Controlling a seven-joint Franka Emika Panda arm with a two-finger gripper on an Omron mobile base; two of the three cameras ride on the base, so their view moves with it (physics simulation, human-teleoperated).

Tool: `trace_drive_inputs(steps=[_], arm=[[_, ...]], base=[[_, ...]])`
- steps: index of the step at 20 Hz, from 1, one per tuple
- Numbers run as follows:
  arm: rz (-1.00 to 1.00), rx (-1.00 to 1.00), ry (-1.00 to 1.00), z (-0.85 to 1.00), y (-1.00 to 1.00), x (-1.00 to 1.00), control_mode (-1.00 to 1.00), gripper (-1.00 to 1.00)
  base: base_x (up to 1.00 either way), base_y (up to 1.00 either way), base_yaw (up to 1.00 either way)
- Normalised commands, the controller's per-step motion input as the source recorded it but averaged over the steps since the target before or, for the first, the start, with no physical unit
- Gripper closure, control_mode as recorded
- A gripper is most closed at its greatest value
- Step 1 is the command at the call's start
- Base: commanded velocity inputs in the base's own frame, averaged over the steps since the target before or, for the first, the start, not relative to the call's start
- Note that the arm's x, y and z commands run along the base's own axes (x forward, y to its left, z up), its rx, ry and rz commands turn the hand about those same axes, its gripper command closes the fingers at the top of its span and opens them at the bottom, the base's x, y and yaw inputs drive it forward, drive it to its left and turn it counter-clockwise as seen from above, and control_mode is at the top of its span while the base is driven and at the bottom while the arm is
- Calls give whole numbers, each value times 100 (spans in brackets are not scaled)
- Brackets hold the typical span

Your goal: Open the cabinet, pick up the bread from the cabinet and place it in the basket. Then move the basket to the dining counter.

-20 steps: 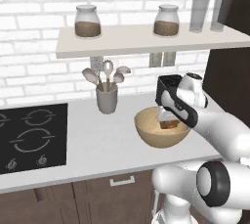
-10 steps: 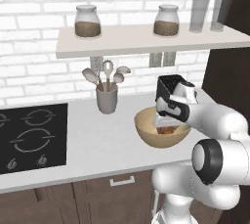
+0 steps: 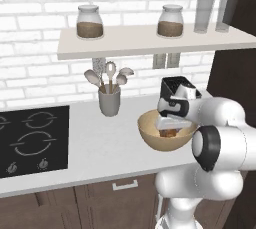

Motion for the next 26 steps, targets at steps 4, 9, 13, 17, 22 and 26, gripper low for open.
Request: trace_drive_inputs(steps=[4,9,13,17,22,26], arm=[[0,0,-5,0,0,0,-100,-100],[0,0,-11,0,0,0,-100,-100],[0,1,-10,17,0,-1,-100,-100],[-3,6,0,46,0,-19,-100,-100],[-4,1,0,61,0,-27,-100,-100],[-1,0,-3,58,-13,-33,-100,-100]], base=[[0,0,0],[0,0,0],[0,0,0],[0,0,0],[0,0,0],[0,0,0]])
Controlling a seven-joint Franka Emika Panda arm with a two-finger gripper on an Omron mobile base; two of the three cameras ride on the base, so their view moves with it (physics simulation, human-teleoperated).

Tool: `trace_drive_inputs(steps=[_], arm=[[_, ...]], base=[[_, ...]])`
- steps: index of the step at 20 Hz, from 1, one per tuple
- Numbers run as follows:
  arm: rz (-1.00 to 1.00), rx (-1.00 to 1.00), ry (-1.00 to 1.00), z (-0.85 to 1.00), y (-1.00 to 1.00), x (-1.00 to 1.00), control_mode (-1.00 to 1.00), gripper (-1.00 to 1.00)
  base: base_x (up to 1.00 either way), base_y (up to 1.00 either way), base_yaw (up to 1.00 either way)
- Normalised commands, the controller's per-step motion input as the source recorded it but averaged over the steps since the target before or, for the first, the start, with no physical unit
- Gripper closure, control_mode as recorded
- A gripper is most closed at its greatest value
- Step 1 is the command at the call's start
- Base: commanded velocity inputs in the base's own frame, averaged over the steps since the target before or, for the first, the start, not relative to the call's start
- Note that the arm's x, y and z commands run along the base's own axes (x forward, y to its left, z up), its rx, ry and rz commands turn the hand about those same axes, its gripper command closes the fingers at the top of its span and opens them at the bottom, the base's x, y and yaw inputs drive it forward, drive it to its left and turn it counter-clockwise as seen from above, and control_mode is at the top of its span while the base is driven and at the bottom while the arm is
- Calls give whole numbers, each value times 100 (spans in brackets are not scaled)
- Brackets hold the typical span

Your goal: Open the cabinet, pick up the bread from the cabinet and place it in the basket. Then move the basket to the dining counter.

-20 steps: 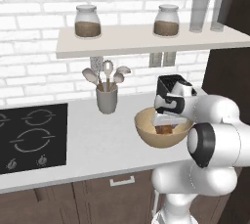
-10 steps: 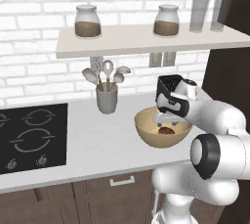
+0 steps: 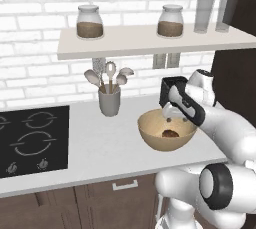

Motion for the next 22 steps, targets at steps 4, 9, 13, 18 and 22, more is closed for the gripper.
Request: trace_drive_inputs(steps=[4,9,13,18,22], arm=[[-2,0,-17,39,-31,-47,-100,-100],[-8,5,-22,45,-24,-47,-100,-100],[-5,9,8,53,-17,-35,-100,-100],[-22,0,19,25,-18,-24,-100,-100],[-27,0,15,6,-19,-3,-100,-100]], base=[[0,0,0],[0,0,0],[0,0,0],[0,0,0],[0,0,0]])
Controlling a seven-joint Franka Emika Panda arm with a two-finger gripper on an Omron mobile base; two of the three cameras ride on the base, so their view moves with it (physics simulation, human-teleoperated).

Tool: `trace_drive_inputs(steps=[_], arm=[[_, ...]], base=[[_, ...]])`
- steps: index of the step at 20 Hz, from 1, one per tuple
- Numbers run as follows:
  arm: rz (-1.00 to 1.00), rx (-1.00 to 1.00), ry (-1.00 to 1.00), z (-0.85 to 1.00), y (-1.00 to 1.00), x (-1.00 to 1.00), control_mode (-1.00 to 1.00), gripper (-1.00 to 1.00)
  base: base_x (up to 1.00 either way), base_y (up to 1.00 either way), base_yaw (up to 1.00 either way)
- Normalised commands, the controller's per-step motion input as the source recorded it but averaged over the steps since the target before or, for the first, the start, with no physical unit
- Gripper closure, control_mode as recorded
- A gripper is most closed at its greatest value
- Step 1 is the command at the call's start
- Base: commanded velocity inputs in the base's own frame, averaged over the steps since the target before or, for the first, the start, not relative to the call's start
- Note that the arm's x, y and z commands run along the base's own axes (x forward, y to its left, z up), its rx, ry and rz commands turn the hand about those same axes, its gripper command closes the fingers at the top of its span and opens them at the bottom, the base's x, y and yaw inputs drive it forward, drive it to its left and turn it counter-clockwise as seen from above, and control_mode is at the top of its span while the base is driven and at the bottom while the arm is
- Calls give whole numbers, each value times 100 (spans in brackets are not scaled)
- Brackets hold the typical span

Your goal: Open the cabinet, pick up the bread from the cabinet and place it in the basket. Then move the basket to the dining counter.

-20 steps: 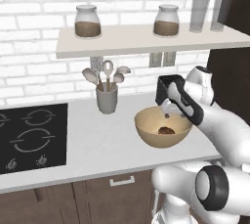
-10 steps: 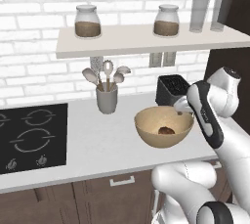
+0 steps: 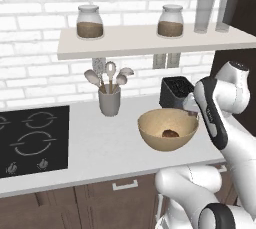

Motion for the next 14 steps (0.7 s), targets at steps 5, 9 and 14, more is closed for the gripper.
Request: trace_drive_inputs(steps=[5,9,14], arm=[[-24,26,0,-31,-37,-18,-100,-100],[-23,19,1,-46,-14,0,-100,-100],[-17,9,5,-20,0,0,-100,-100]], base=[[0,0,0],[0,0,0],[0,0,0]])
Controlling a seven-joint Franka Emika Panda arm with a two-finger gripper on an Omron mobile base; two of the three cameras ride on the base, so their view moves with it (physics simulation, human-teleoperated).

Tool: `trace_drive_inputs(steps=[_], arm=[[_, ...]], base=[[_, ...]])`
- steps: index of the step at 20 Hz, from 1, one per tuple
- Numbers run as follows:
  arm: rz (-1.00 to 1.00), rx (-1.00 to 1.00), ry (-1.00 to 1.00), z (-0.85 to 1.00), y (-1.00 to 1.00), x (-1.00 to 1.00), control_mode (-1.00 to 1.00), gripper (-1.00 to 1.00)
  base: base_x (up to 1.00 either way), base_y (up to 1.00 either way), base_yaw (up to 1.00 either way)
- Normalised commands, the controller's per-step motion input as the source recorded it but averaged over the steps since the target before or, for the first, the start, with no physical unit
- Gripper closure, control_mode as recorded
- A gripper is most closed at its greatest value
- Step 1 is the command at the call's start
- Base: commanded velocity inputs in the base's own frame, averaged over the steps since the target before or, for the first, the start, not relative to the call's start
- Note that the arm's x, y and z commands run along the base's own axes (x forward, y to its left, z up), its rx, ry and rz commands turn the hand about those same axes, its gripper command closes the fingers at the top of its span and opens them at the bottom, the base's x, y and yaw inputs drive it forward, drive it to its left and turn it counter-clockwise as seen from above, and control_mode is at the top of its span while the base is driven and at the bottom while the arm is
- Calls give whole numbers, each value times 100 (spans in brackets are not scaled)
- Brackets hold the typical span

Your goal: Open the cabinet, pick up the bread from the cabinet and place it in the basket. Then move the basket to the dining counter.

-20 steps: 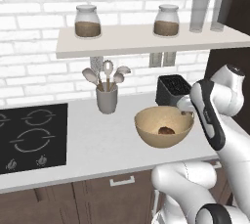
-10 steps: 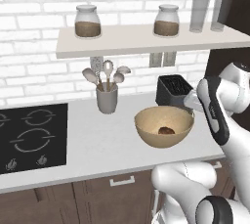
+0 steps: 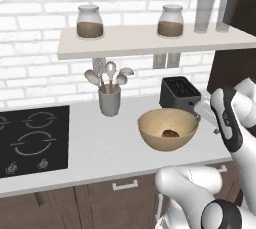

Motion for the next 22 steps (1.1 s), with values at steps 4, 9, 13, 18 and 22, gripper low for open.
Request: trace_drive_inputs(steps=[4,9,13,18,22], arm=[[-11,3,3,-5,0,0,-100,-100],[-7,3,4,-10,0,0,-100,-100],[-6,1,7,-51,25,19,-100,-100],[-1,0,0,-29,32,43,-100,-100],[0,3,0,-19,1,28,-100,-100]], base=[[0,0,0],[0,0,0],[0,0,0],[0,0,0],[0,0,0]])
